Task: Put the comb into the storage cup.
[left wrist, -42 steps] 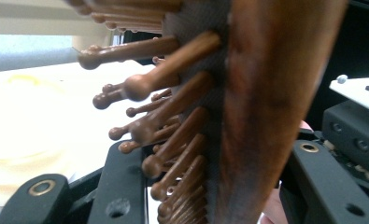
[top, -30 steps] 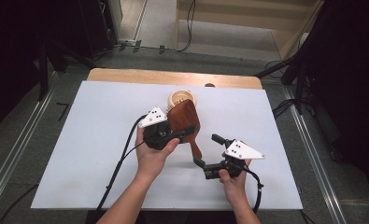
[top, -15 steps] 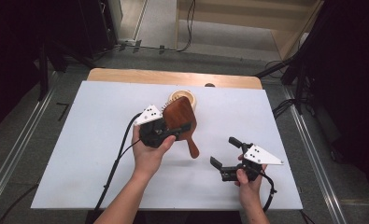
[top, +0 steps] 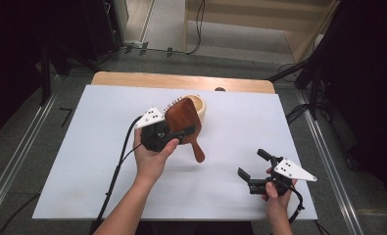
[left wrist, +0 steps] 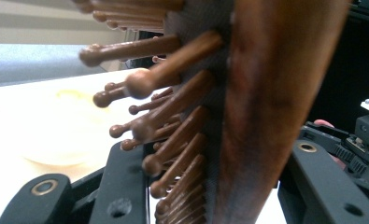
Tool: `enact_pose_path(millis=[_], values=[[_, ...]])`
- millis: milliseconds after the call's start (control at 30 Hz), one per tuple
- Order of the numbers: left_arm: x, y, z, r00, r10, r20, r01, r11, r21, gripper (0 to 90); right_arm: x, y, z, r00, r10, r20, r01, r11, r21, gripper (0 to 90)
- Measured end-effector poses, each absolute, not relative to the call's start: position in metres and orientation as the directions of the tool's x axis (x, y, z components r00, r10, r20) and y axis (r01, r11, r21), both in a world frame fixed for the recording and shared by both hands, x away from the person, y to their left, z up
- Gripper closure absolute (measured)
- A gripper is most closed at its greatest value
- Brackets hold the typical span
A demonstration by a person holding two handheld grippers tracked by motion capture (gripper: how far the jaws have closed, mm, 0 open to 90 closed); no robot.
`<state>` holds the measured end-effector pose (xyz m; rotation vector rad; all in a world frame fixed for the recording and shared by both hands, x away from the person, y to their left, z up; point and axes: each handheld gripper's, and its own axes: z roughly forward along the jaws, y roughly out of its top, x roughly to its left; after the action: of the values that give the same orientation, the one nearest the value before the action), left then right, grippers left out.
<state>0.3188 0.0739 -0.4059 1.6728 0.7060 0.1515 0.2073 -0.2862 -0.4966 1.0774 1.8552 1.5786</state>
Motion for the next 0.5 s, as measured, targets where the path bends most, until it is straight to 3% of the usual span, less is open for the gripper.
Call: enact_pose_path(millis=[500], values=[[0.326,0.086,-0.39,0.79,0.549,-0.273,0.35,-0.037,0.936,58.6,0.188,-0.325,-0.502,-0.556,0.819,0.14,0.271,0.02,0.962,0.0]])
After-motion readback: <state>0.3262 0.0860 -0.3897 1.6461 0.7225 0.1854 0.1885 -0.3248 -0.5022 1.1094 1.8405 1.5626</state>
